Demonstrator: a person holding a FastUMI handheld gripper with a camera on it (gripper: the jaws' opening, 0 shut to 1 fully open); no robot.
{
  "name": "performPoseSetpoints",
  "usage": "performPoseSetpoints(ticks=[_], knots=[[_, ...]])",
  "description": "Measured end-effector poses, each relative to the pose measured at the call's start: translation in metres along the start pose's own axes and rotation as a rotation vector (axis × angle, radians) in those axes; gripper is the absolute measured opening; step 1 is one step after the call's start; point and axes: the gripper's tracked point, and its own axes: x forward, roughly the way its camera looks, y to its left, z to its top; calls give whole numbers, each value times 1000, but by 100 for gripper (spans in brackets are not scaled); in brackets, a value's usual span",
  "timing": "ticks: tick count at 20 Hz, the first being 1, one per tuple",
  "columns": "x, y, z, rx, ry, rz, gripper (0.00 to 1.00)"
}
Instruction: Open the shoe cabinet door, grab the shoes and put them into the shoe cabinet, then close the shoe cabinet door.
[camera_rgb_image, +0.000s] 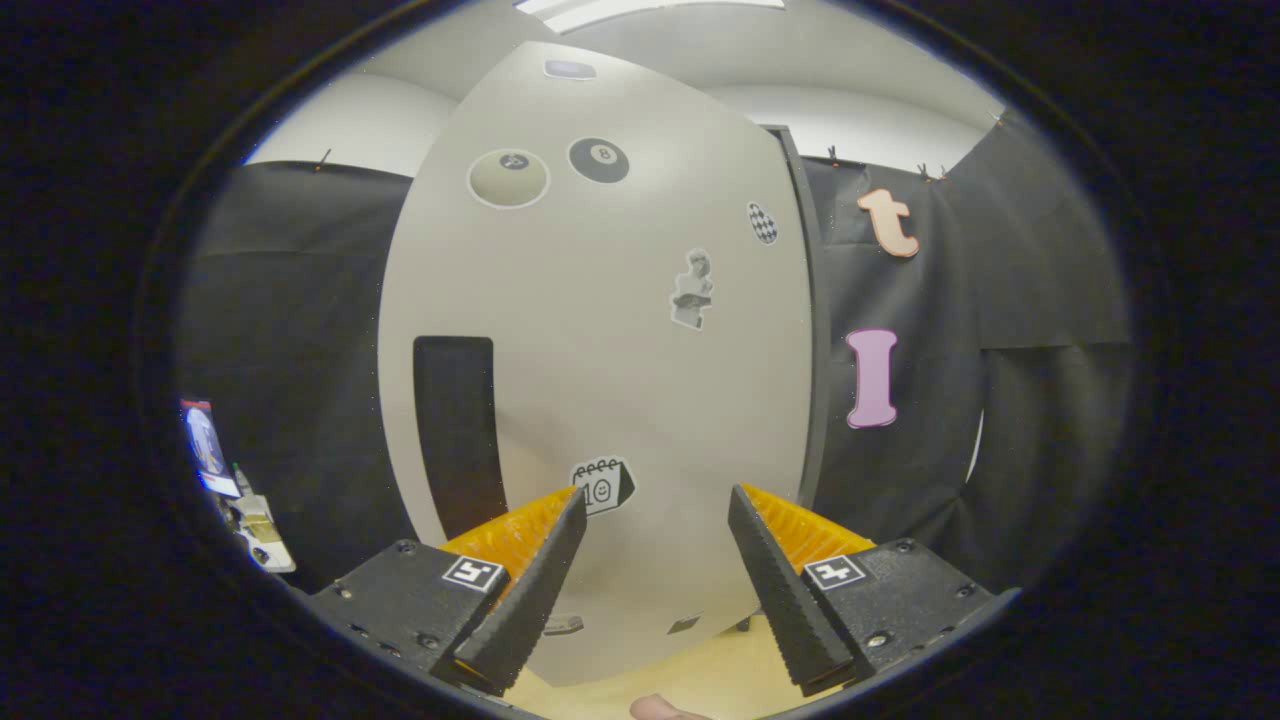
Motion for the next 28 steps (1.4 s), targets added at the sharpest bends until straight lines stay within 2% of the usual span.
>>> performPoseSetpoints(ticks=[2,8,13,16,20,24,26,28], knots=[[-1,11,1,-16,-11,6,95],[-17,18,8,-19,-60,-52,97],[-55,38,15,-14,-146,-70,97],[-82,53,8,-20,-175,-63,97],[-116,63,-8,-15,-177,-96,97],[-143,65,-31,48,-187,-100,97],[-149,53,-48,91,-145,-148,97],[-154,42,-60,83,-89,-212,98]])
